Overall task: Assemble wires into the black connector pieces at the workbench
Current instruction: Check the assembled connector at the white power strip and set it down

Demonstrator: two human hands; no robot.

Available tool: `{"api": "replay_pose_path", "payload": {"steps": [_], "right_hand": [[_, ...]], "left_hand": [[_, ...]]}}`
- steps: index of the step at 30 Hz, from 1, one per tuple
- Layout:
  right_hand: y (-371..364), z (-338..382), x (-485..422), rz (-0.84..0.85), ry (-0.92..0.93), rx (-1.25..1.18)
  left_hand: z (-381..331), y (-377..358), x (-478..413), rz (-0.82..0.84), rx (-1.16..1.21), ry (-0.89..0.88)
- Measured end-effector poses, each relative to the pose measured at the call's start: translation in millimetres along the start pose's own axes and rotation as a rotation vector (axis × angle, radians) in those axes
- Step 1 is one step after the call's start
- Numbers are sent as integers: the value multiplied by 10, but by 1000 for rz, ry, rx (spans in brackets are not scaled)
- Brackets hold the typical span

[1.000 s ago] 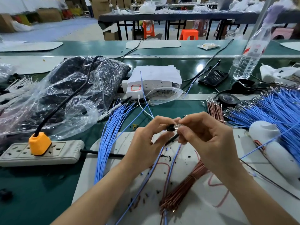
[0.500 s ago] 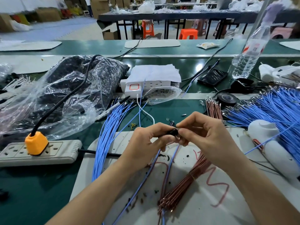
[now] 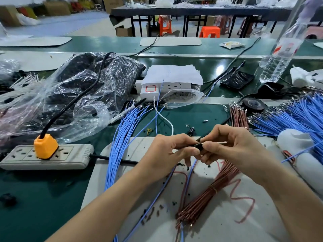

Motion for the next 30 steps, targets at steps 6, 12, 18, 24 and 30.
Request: {"api": "replay_pose_path", "payload": {"steps": [6,12,18,24,30], "right_hand": [[19,-71,-12,0,-101,-141],[-2,31,0,-73,113,-33],[-122,153,78,-218,429,192],[-30,177,128,-398,555,288],[-97,36,47,-388,519,433]], "left_hand": [[-15,-3,2,-10,-19,-18],[-104,70,-13,-103,-127,-95],[-168,89,-13,-212,-222,-244],[-158,135,-9,-302,-252,-252],[-179,119,28,-321,-213,-300]]}}
Point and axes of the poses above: each hand's wrist, its own x-axis away from the middle knuckle, its own y-axis out of the back of the hand, z = x × y, the point moved 4 cm from there along -x, towards the middle knuckle, and after that the axes turned 3 degrees about z, right-handed, at the moved point
